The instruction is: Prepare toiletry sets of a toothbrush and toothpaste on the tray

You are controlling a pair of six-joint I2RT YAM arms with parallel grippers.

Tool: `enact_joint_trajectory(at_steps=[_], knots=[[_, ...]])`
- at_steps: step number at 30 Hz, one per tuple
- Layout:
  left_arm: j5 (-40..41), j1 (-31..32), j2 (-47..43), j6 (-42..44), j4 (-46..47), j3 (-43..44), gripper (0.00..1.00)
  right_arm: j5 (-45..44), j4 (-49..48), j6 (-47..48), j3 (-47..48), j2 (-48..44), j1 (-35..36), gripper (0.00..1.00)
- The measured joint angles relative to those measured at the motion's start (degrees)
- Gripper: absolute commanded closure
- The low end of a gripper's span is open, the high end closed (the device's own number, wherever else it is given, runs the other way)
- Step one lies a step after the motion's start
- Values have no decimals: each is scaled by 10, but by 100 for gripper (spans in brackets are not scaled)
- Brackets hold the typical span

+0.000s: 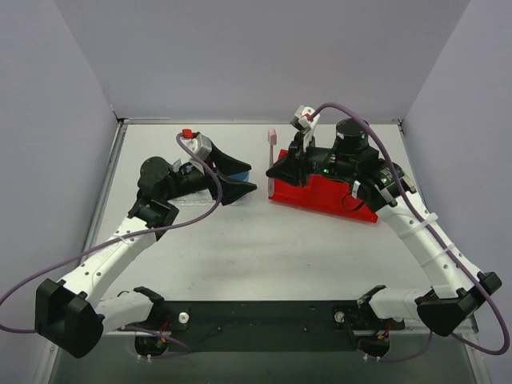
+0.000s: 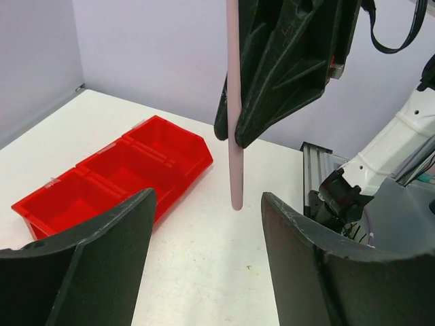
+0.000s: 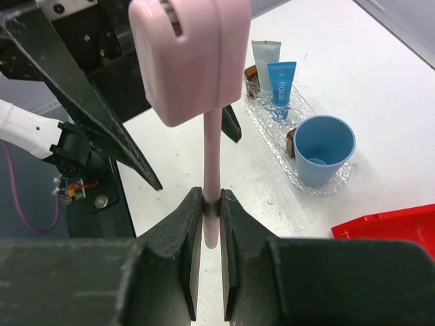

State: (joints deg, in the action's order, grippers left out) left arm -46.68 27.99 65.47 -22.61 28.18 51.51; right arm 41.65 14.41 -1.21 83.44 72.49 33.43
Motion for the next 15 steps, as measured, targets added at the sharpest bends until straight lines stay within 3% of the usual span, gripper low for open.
enact_joint_trajectory(at_steps=[8, 15], knots=[[-12, -14, 1, 1, -25, 43, 27, 2, 14, 28, -20, -9, 0, 100], [-32, -13, 43, -48, 7, 86, 27, 20, 20, 31, -29, -9, 5, 100]])
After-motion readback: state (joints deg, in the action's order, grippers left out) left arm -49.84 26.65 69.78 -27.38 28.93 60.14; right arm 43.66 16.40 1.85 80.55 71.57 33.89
